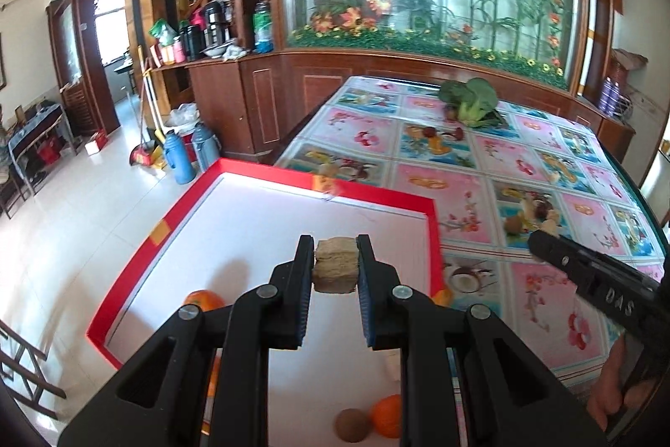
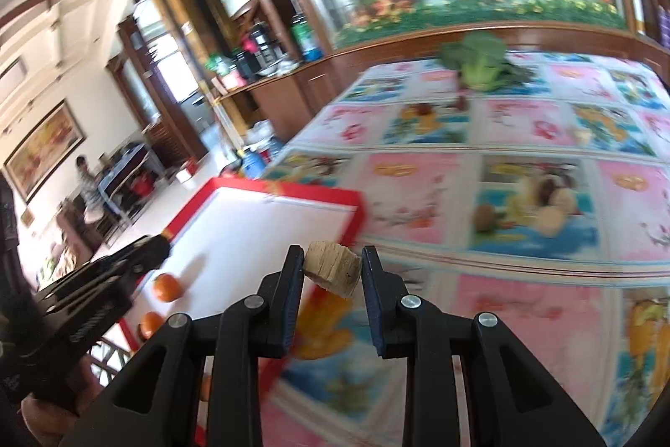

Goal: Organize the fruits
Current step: 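Carry both beige cubes over the white tray and open both tools to drop them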

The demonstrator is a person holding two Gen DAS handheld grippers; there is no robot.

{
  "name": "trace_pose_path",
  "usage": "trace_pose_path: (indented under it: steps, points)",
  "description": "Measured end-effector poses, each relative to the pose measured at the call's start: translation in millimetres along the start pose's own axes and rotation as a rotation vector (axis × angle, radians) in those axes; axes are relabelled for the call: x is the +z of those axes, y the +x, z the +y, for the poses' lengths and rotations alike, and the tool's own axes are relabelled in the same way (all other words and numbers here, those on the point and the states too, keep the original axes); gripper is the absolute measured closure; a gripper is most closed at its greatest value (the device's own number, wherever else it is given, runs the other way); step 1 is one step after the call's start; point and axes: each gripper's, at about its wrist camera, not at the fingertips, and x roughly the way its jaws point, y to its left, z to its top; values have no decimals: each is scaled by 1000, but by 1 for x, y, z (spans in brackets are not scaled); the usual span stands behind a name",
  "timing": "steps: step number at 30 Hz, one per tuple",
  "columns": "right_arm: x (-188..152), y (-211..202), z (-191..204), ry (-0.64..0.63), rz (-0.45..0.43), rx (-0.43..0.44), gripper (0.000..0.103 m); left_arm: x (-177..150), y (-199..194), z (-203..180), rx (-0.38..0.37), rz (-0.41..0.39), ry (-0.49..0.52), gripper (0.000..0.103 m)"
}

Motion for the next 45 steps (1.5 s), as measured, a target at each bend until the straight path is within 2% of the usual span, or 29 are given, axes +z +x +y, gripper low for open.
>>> trace_pose_path:
  steps: [9, 21, 25, 32, 39, 45]
  points:
    - [5, 27, 41, -87, 43, 23, 77, -4, 4, 35, 38, 9, -54, 81]
    - [7, 62, 71, -127, 121, 47, 77, 6, 28, 76, 154, 16, -68, 81]
    - [4, 77, 68, -121, 182, 36, 77, 9, 42, 91, 192, 47, -68, 81]
    - [1, 95, 55, -88, 236, 15, 77, 9, 59, 102, 229, 90, -62, 81]
    - [-1, 96, 47, -60, 243, 16, 77, 7, 68, 102, 219, 121, -53, 81]
    - [-5, 93, 34, -20, 233, 18, 77, 11, 66, 82, 189, 118, -8, 81]
